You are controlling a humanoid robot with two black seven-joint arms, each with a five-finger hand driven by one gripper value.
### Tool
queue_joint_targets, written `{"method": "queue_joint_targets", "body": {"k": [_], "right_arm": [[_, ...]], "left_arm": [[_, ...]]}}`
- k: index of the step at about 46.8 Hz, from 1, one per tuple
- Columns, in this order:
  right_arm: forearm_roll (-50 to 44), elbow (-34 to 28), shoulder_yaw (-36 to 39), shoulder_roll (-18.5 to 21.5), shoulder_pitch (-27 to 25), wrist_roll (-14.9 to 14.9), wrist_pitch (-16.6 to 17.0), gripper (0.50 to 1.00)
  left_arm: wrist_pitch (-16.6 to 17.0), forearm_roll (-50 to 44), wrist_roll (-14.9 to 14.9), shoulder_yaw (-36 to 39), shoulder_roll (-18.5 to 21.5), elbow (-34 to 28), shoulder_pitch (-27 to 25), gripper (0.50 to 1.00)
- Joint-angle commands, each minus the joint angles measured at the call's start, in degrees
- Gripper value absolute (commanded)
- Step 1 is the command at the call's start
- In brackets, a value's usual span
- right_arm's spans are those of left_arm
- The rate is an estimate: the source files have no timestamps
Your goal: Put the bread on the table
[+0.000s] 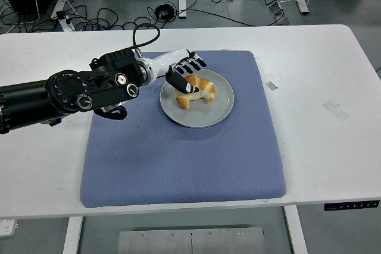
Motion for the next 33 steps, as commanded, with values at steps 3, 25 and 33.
{"method": "queue_joint_targets", "body": {"k": [3, 25, 33], "right_arm": [[0.0, 0.0, 0.0, 0.0, 0.0, 0.01, 0.0, 1.0], [0.0, 0.0, 0.0, 0.0, 0.0, 0.01, 0.0, 1.0], [0.0, 0.0, 0.0, 0.0, 0.0, 0.01, 0.0, 1.0]], "left_arm": [[0.11, 0.01, 0.0, 0.11, 0.0, -0.01, 0.17, 0.81], [0.11, 0.01, 0.08, 0.11, -0.53, -0.01, 0.62, 0.805], [0.11, 0.09, 0.0, 0.28, -0.53, -0.01, 0.88, 0.683]]}}
